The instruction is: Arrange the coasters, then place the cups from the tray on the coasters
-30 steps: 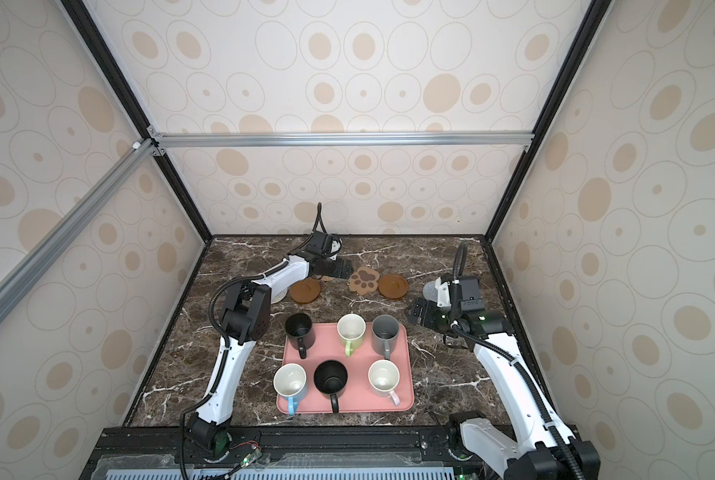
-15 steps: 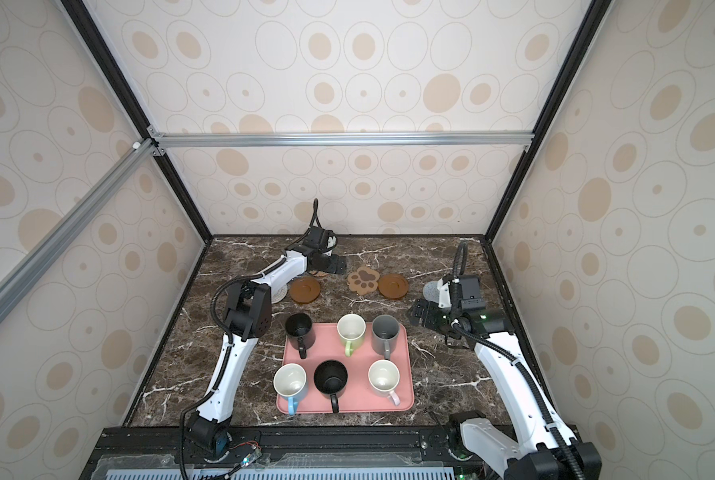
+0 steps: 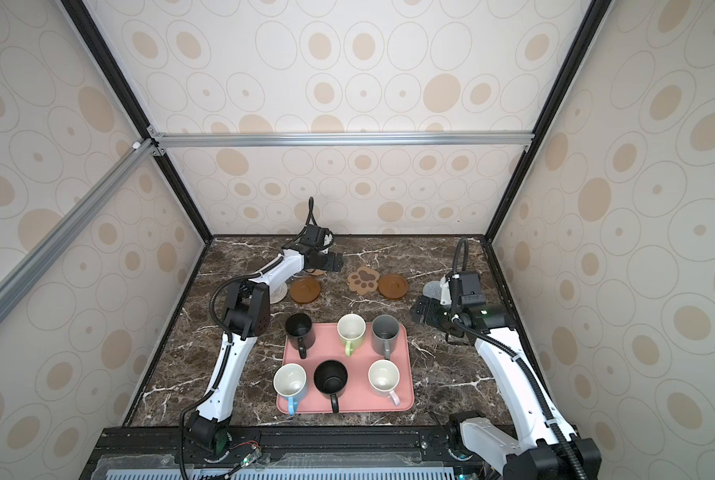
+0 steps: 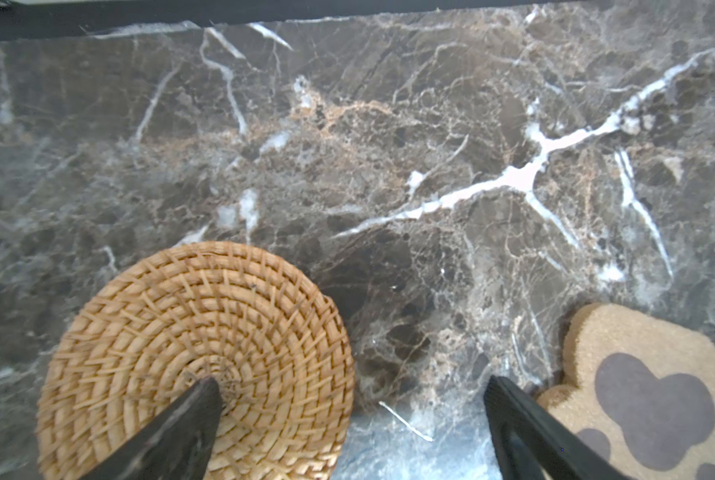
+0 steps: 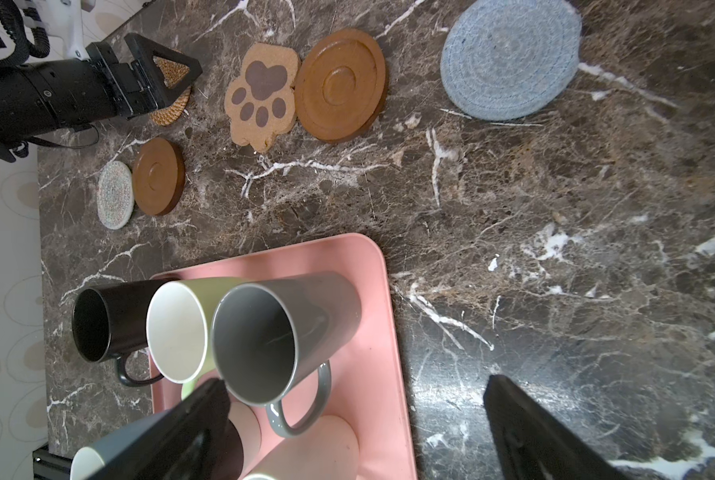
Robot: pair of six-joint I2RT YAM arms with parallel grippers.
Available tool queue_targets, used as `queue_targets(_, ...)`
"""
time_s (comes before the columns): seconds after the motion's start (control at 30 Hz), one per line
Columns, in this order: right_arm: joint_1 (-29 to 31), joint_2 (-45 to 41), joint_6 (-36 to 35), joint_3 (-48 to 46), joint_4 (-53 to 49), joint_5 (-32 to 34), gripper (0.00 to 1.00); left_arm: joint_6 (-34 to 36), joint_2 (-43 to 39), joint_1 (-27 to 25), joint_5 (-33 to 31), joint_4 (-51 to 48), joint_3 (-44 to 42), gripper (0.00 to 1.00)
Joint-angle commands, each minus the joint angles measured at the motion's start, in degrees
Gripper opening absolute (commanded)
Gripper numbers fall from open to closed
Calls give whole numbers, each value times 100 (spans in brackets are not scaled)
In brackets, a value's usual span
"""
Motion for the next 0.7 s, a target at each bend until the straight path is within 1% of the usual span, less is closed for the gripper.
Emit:
queue_targets(0.0,45,-8,22,115,-157,144,100,-113,128,76,-41,-151,238,100)
queue_targets(0.17,45,1,-158,240,-140,265,100,-69,-155,99,-41,-82,268,100)
queue_targets(0.27,45,151,-281,436,-162,241,100,-42,-387,103,-7,-42,269,100)
queue_targets(0.5,45,496,-259,721,-69,9,100,-17,-661,35,519,31,98,100)
queue_targets(0.67,45,533,-216,648,54,-150,100,36,-549,-139,738,85,-53,100)
